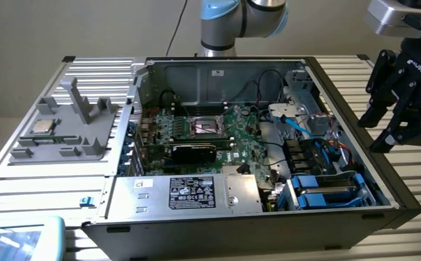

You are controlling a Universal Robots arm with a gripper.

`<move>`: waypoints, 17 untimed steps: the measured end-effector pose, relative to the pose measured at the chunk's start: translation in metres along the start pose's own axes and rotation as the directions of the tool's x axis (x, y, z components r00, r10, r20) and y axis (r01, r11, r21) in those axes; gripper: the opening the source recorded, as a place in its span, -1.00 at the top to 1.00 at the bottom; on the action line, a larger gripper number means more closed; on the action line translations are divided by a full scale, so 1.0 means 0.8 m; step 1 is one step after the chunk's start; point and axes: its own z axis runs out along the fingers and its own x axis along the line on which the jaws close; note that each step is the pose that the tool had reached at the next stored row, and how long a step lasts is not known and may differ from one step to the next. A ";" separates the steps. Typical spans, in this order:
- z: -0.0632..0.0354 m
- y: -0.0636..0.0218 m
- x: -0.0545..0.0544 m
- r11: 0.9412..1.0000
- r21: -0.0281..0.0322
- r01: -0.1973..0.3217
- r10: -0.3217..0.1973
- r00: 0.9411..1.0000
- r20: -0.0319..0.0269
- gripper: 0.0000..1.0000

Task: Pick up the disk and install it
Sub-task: 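Insert the first disk wire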

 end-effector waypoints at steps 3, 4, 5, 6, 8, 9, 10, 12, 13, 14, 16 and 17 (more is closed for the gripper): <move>0.002 0.003 -0.002 1.000 0.012 -0.004 0.004 1.000 0.002 -0.03; 0.003 0.005 -0.002 1.000 0.016 -0.004 0.004 1.000 0.003 -0.03; 0.004 0.006 -0.003 1.000 0.019 -0.005 0.005 1.000 0.003 -0.03; 0.005 0.008 -0.004 1.000 0.023 -0.006 0.006 1.000 0.004 -0.03; 0.006 0.009 -0.005 0.999 0.032 -0.010 0.010 1.000 0.005 -0.03; 0.007 0.010 -0.005 0.999 0.037 -0.013 0.012 1.000 0.006 -0.03; 0.007 0.011 -0.006 0.999 0.042 -0.015 0.015 1.000 0.007 -0.03; 0.009 0.012 -0.007 0.998 0.053 -0.020 0.020 1.000 0.009 -0.03; 0.009 0.012 -0.007 0.998 0.058 -0.022 0.022 1.000 0.010 -0.03; 0.010 0.013 -0.008 0.998 0.063 -0.024 0.024 1.000 0.011 -0.03; 0.012 0.016 -0.008 0.997 0.070 -0.027 0.026 1.000 0.012 -0.03; 0.013 0.018 -0.009 0.997 0.073 -0.028 0.027 1.000 0.013 -0.03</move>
